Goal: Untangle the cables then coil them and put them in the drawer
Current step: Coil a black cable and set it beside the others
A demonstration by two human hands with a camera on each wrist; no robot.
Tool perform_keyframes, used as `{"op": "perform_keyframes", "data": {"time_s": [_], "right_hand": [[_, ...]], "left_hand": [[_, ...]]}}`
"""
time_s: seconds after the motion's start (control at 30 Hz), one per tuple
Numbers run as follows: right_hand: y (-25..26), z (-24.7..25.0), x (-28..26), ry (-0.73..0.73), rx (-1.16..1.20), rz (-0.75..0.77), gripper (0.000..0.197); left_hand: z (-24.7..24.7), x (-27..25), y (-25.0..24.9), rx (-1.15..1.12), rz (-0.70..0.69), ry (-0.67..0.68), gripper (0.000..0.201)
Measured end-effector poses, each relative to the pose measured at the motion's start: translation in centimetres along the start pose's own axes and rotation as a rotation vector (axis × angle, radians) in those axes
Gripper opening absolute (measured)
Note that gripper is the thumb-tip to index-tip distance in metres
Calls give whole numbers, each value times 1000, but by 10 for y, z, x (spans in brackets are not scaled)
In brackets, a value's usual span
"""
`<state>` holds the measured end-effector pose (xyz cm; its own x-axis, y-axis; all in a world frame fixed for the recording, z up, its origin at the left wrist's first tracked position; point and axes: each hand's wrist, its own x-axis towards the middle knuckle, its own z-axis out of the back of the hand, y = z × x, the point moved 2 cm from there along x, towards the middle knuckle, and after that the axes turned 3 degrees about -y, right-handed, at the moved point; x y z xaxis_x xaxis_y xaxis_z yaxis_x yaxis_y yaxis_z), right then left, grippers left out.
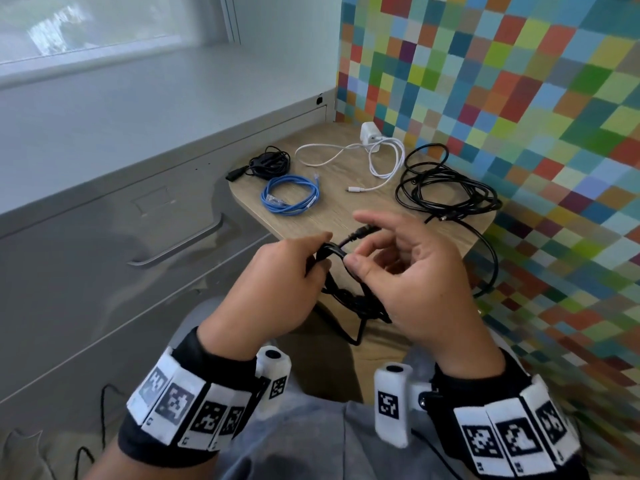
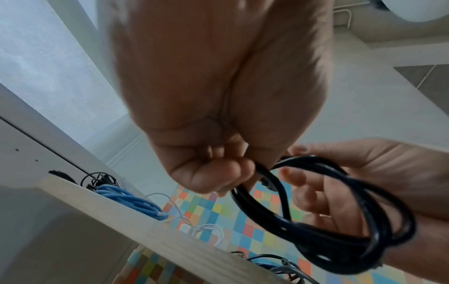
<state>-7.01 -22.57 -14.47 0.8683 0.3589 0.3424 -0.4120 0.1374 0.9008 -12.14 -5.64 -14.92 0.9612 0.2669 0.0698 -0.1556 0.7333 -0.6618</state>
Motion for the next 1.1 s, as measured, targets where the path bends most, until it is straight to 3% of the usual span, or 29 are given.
{"op": "perform_keyframes", "data": {"time_s": [0.17, 0.27, 0.4, 0.53, 0.6, 0.67, 0.73, 0.87, 0.93, 1.0, 1.1], "right_hand": [[1, -2, -6, 133, -144, -69, 50], [1, -6, -8, 161, -172, -54, 46], [-7, -7, -7, -27, -137, 5, 37], [-14, 3, -2, -226, -8, -58, 31], [-17, 8, 2, -270, 5, -88, 30], [-19, 10, 4, -279, 45, -119, 32], [-20, 9, 5, -203, 81, -126, 33], [-19, 0, -1, 66, 89, -41, 36], [-16, -2, -3, 142, 92, 5, 37], [-14, -3, -3, 178, 77, 48, 36], [-16, -2, -2, 151, 62, 70, 32]], "left_hand": [[4, 3, -3, -18, -38, -49, 49], [5, 0, -6, 11, -129, -47, 45], [5, -1, -3, -123, -247, -143, 42], [11, -3, -2, -273, -460, -313, 36], [9, -3, 1, -445, -412, -350, 37], [5, -1, 3, -658, -268, -356, 37], [2, 3, 5, -758, -120, -352, 39], [-1, 11, 12, -713, 59, -274, 38], [2, 11, 16, -649, 76, -277, 29], [4, 11, 18, -586, 64, -258, 20], [4, 10, 21, -531, 35, -138, 28]]}}
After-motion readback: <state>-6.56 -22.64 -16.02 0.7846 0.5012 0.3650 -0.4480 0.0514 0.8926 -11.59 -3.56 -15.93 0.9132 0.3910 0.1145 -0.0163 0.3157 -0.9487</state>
